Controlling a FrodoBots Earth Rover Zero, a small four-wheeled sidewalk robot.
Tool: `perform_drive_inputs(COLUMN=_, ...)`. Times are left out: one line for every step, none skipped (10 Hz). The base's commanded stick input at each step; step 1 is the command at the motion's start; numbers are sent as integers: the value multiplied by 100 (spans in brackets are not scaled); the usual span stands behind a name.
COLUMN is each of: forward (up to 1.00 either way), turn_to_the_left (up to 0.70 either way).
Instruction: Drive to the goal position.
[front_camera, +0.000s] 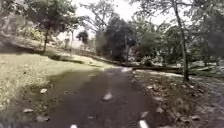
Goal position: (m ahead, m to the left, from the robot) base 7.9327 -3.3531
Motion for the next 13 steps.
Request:
perform_drive_inputs(forward=85, turn_to_the_left=-4)
perform_drive_inputs(forward=85, turn_to_the_left=-1)
perform_drive_inputs(forward=85, turn_to_the_left=0)
perform_drive_inputs(forward=85, turn_to_the_left=1)
perform_drive_inputs(forward=85, turn_to_the_left=1)
perform_drive_inputs(forward=85, turn_to_the_left=2)
perform_drive_inputs(forward=85, turn_to_the_left=2)
perform_drive_inputs(forward=85, turn_to_the_left=2)
perform_drive_inputs(forward=85, turn_to_the_left=2)
perform_drive_inputs(forward=85, turn_to_the_left=2)
perform_drive_inputs(forward=85, turn_to_the_left=2)
perform_drive_inputs(forward=85, turn_to_the_left=2)
perform_drive_inputs(forward=85, turn_to_the_left=2)
